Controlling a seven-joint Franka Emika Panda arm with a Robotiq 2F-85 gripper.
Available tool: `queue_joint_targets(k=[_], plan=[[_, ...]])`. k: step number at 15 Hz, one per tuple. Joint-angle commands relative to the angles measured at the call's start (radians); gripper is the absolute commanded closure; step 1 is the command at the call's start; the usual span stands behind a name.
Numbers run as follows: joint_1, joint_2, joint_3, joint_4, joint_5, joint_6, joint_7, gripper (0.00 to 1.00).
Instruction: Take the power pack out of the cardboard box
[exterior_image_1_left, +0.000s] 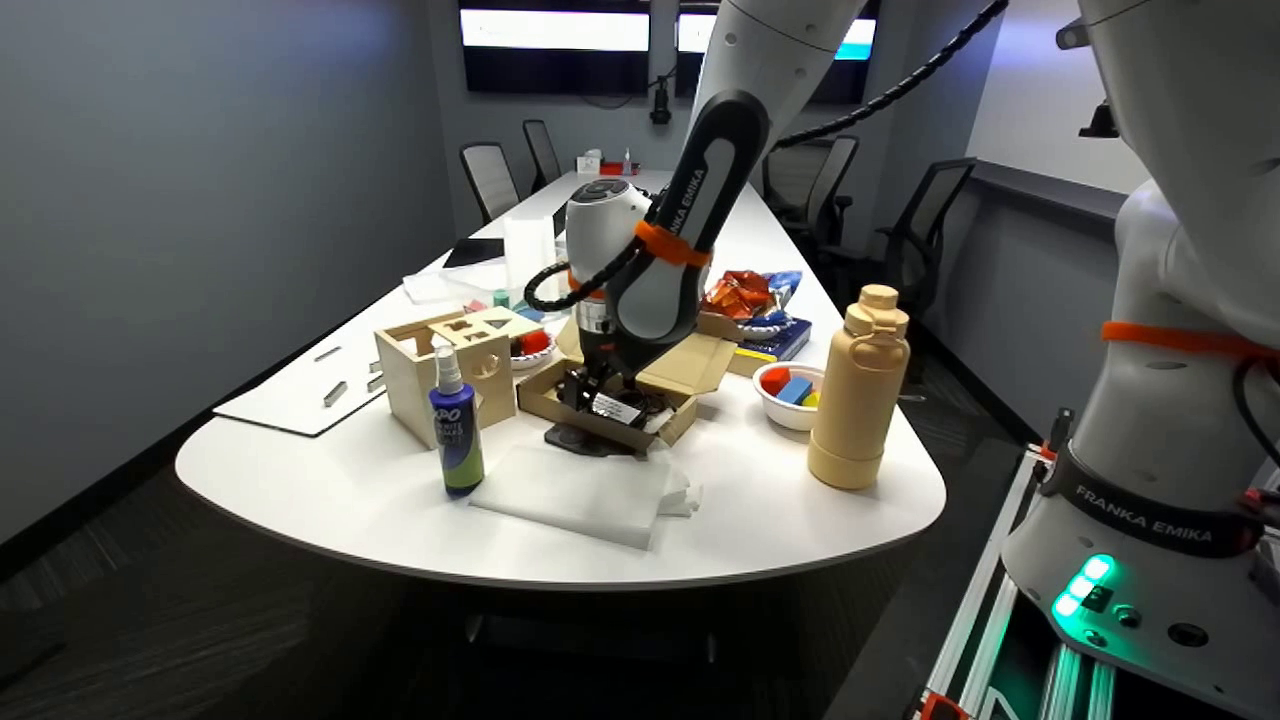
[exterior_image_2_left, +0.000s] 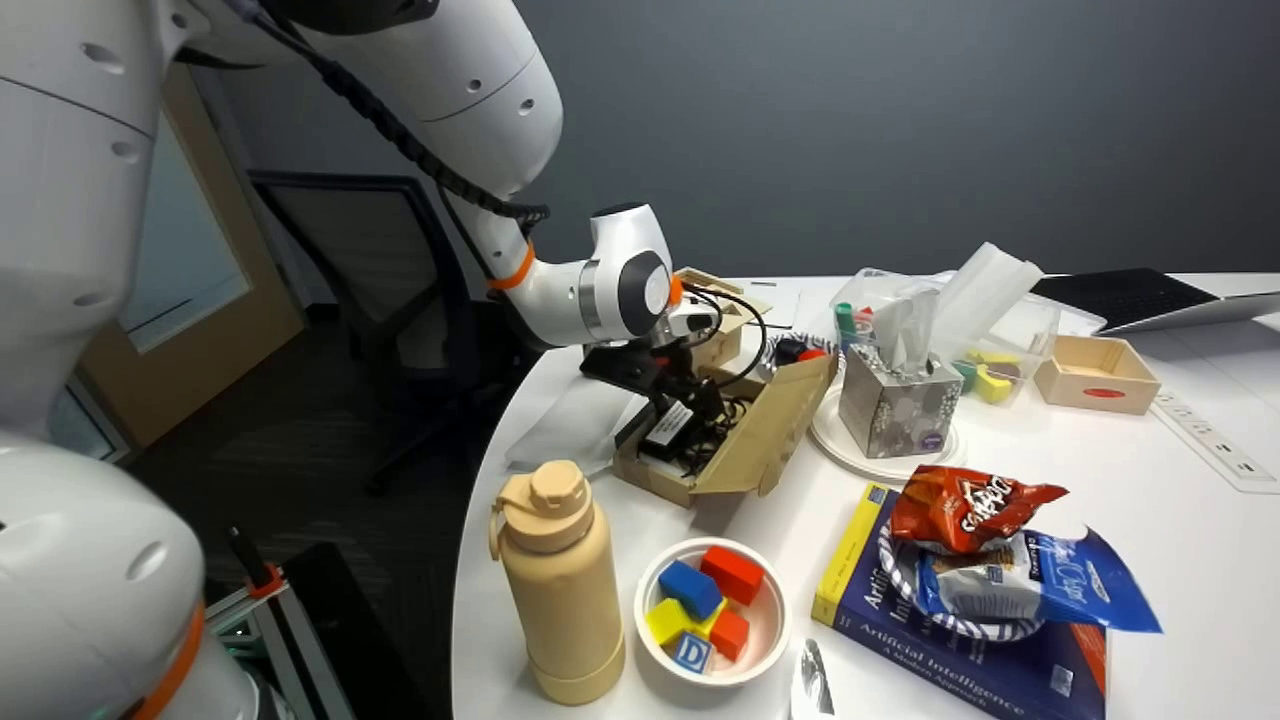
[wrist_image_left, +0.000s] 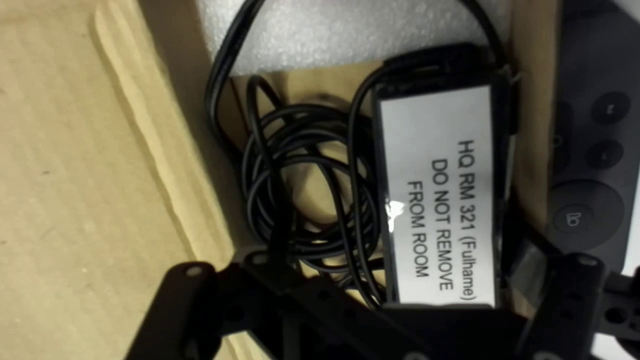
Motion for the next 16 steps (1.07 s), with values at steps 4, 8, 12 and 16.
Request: queue_joint_targets(k=[4,8,12,16], plan=[[0.007,0.023,-0.007,0.014,-0.01,0.004,0.023,0.0],[-0.016,0.029,0.015,0.012,0.012,-0.001,0.007,0.0],[-0.057,0.035,0.051,0.017,0.052,-0.012,-0.016,0.0],[-0.098,0.048,0.08,0.023,0.097,-0.023,-0.027,0.0]])
